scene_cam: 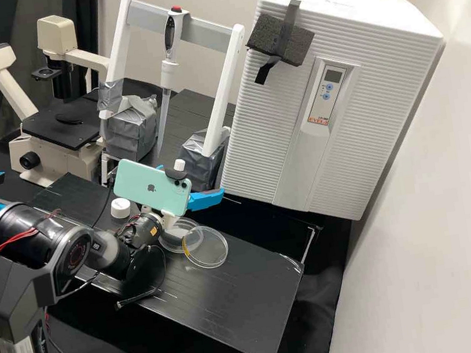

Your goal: Close the bottle

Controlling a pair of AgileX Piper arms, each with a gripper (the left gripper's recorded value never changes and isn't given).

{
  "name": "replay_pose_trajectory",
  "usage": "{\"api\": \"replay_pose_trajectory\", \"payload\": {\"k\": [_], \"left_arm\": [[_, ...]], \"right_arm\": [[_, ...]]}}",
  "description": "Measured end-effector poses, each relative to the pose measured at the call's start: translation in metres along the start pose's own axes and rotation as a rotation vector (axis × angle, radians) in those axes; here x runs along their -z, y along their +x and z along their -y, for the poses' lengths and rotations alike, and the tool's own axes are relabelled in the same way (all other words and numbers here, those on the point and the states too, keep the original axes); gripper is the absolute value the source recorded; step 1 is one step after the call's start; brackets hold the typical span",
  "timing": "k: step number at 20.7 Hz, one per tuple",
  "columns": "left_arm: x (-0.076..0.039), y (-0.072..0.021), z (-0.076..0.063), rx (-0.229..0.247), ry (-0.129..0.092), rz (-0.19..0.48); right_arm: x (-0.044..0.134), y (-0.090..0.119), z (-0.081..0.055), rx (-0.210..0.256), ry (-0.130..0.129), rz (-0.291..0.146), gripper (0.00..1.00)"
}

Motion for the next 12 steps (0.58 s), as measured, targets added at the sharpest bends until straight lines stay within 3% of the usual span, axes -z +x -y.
{"api": "replay_pose_trajectory", "payload": {"k": [7, 10, 12], "left_arm": [[0.001, 0.0004, 0.003, 0.012, -0.006, -0.001], [0.001, 0.0005, 0.003, 0.014, -0.005, 0.002], [0.001, 0.0008, 0.004, 0.019, -0.008, 0.000]], "right_arm": [[0.000, -0.001, 0.000, 0.000, 0.000, 0.000, 1.00], [0.002, -0.015, -0.003, -0.004, 0.000, -0.004, 1.00], [0.007, -0.028, -0.006, -0.009, 0.014, -0.037, 1.00]]}}
